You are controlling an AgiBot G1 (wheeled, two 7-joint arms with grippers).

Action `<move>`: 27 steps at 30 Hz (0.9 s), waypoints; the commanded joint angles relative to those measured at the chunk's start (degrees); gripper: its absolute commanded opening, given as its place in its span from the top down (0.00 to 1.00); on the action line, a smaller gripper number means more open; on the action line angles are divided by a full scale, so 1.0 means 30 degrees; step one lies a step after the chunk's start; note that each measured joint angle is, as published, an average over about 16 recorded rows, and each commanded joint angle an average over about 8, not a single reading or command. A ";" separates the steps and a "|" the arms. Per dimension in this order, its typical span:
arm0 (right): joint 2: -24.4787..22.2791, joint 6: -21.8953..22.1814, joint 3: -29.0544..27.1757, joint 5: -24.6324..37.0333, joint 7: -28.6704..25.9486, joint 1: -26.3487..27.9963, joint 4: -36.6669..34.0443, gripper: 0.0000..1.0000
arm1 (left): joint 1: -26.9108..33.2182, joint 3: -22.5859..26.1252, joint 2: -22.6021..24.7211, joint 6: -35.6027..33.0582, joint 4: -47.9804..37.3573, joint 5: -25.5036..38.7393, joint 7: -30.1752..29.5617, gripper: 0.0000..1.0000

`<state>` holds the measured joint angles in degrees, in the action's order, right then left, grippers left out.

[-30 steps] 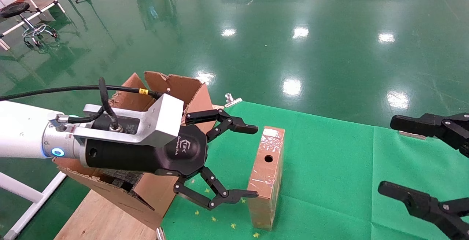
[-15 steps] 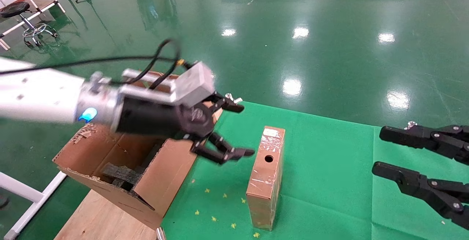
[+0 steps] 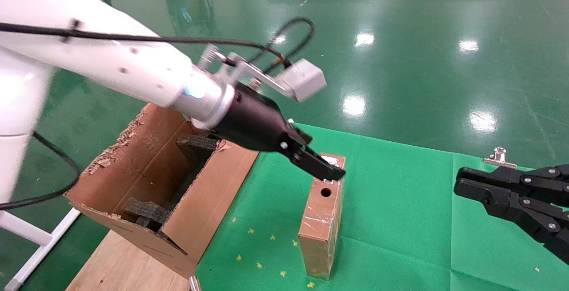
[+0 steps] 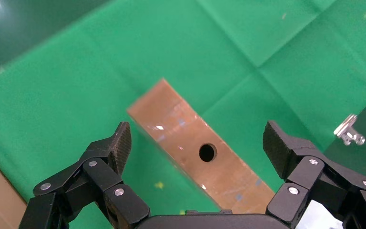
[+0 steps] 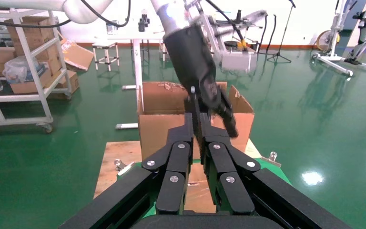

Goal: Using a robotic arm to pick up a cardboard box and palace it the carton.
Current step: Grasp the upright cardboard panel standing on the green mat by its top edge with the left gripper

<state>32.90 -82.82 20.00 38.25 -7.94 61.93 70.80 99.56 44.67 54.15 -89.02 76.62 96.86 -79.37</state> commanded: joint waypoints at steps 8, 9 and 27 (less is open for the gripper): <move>0.0000 0.0000 0.0000 0.0000 0.0000 0.0000 0.0000 1.00 | 0.0765 0.2766 0.2038 -0.0254 -0.0067 0.1178 -0.4258 0.00; 0.0000 0.0000 0.0000 0.0000 0.0000 0.0000 0.0000 1.00 | 0.0821 0.3059 0.2200 -0.0270 -0.0099 0.1177 -0.4614 0.00; 0.0000 0.0000 0.0001 -0.0001 0.0001 0.0000 0.0000 1.00 | 0.1471 0.6337 0.3529 0.0164 -0.0543 0.1753 -0.7209 0.00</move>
<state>32.90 -82.82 20.00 38.25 -7.93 61.93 70.80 103.87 63.34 64.61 -88.40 75.03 102.08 -100.87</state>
